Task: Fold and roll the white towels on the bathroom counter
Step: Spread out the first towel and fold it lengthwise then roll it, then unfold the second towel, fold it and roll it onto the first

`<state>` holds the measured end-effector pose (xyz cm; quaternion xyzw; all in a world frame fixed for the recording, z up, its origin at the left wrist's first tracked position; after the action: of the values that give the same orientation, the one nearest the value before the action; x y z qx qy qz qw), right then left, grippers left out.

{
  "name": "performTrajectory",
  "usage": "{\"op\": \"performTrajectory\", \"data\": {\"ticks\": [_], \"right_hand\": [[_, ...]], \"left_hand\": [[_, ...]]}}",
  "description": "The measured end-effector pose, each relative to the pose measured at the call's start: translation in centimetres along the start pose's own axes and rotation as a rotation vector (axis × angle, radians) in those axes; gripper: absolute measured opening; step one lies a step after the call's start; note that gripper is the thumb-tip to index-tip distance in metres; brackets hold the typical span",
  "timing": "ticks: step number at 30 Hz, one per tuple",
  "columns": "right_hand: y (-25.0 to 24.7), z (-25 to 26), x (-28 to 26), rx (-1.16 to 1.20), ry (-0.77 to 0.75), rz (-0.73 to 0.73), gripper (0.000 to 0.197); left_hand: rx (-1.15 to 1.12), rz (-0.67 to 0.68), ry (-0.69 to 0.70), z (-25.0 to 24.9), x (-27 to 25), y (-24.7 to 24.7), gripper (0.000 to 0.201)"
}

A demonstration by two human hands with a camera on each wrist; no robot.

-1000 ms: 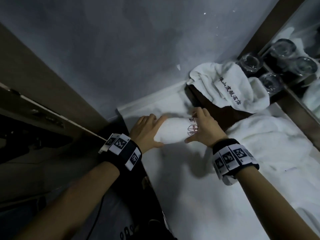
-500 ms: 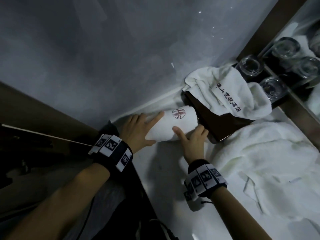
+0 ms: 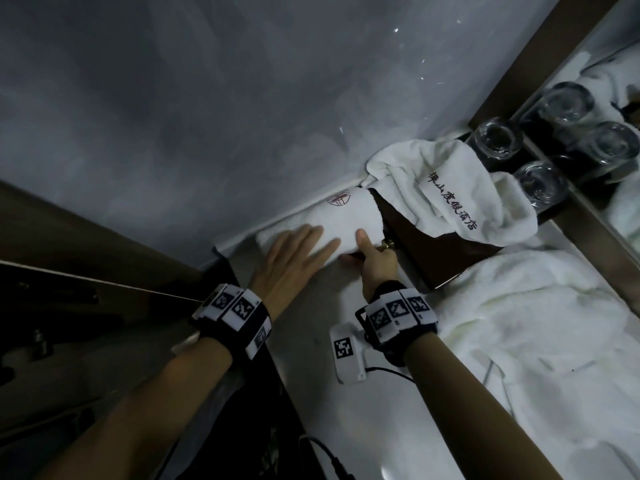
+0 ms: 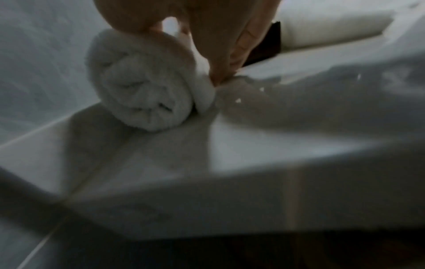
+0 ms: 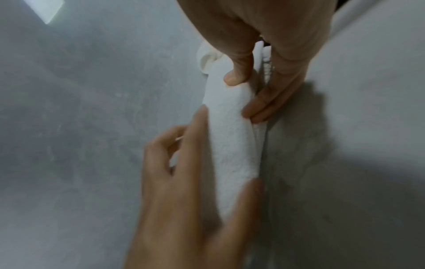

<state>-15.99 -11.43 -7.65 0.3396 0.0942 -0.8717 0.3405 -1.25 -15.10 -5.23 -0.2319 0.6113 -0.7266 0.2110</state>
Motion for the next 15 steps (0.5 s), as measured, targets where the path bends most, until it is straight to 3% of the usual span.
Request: {"op": "performTrajectory", "data": {"ticks": [2,7,15], "right_hand": [[0.2,0.4,-0.1,0.112,0.019,0.02,0.035],[0.4,0.3,-0.3,0.216,0.049,0.042,0.029],[-3.5,0.1,-2.4,-0.257,-0.237,0.111,0.013]], "left_hand": [[0.092,-0.005,0.079,-0.1,-0.6,0.7,0.066],[0.157,0.012,0.085,-0.1,-0.1,1.1,0.072],[0.089,0.061,0.017,-2.1,-0.3,-0.8,0.07]]}}
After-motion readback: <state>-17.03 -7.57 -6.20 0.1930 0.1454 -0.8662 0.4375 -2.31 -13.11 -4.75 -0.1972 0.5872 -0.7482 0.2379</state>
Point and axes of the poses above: each hand's wrist, its own x-axis towards the middle knuckle, its own y-axis out of the palm, z = x × y, the point moved 3 cm from there along x, towards the middle knuckle
